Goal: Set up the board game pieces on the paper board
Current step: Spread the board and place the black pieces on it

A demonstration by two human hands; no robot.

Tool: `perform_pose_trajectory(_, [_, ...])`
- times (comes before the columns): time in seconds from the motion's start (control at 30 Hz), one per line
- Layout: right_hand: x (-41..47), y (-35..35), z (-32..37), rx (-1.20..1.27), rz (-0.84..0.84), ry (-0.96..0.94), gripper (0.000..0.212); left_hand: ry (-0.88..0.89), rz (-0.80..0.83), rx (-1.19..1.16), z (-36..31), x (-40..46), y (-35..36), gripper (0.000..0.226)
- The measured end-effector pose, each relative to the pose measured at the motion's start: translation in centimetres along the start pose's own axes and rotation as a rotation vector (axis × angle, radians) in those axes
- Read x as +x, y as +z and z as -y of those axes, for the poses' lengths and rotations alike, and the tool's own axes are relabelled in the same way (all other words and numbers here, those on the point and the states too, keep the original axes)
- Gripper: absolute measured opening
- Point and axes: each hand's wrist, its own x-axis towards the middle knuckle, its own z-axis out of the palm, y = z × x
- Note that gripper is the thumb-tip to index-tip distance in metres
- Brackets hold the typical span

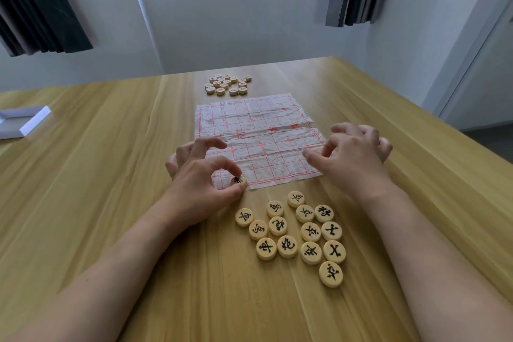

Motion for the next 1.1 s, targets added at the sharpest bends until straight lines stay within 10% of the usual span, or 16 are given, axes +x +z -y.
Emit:
perform_pose_trajectory(0.47, [-0.1,0.5,0.2,0.123,-0.112,-0.057,0.035,-0.026,-0.049,-0.05,-0.1,-0.1,-0.3,0.041])
perform_pose_trajectory(0.67, [-0.7,0.5,-0.4,0.19,0.196,-0.257,0.022,-0.024,-0.052,-0.079,-0.2,-0.1,-0.4,0.037])
perform_pose_trajectory(1.1, [-0.5,1.2,-0.4,0.151,0.144,-0.183,0.02,-0.024,-0.003,0.019,0.1,0.0,0.0,0.042])
